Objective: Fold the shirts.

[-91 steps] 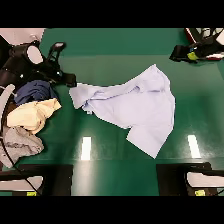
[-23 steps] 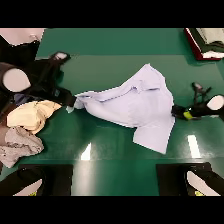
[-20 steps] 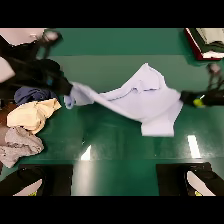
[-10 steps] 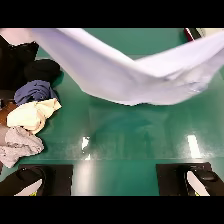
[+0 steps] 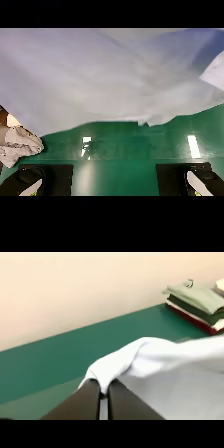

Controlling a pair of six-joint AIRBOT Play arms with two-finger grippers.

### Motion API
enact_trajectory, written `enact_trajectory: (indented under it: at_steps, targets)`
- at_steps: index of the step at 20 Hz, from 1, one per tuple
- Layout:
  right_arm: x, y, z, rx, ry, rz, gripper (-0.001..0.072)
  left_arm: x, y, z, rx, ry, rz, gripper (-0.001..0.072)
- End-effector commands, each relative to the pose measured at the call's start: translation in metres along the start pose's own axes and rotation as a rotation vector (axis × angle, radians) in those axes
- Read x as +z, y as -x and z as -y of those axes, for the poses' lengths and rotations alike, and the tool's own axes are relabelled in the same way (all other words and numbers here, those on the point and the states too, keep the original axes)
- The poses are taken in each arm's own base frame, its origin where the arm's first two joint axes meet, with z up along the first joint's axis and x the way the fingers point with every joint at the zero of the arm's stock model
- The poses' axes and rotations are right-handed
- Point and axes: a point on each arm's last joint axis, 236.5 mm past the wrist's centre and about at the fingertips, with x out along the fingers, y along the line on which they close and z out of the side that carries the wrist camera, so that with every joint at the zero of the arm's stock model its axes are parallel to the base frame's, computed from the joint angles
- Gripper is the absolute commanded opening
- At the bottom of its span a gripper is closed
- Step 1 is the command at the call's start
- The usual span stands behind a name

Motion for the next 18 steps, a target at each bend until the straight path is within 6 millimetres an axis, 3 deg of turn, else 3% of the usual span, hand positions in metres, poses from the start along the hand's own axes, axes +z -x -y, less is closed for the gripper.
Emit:
enact_trajectory:
  at_steps: [1,4,6,8,11,14,18]
  targets:
    - [-0.047,-0.040,0.026,-0.116,-0.002,-0.258,0.0014,-0.052,-0.027,-0.022,0.087,-0.014,-0.175,0.0028]
    - [-0.126,-0.104,0.032,-0.140,0.005,-0.561,0.0013,-0.145,-0.070,-0.046,0.186,-0.014,-0.430,0.0028]
    - [-0.179,-0.136,0.034,-0.146,0.009,-0.748,0.0013,-0.208,-0.096,-0.058,0.229,-0.041,-0.554,0.0028]
    - [-0.216,-0.173,0.031,-0.118,0.018,-0.832,0.0013,-0.249,-0.120,-0.070,0.274,-0.021,-0.574,0.0027]
    - [-0.253,-0.218,0.031,-0.108,0.023,-0.855,0.0013,-0.291,-0.150,-0.103,0.360,0.077,-0.582,0.0028]
    - [-0.278,-0.256,0.031,-0.094,0.022,-0.807,0.0013,-0.320,-0.186,-0.133,0.385,0.111,-0.595,0.0028]
    - [-0.301,-0.298,0.023,-0.054,-0.009,-0.734,0.0013,-0.356,-0.241,-0.153,0.376,0.149,-0.559,0.0028]
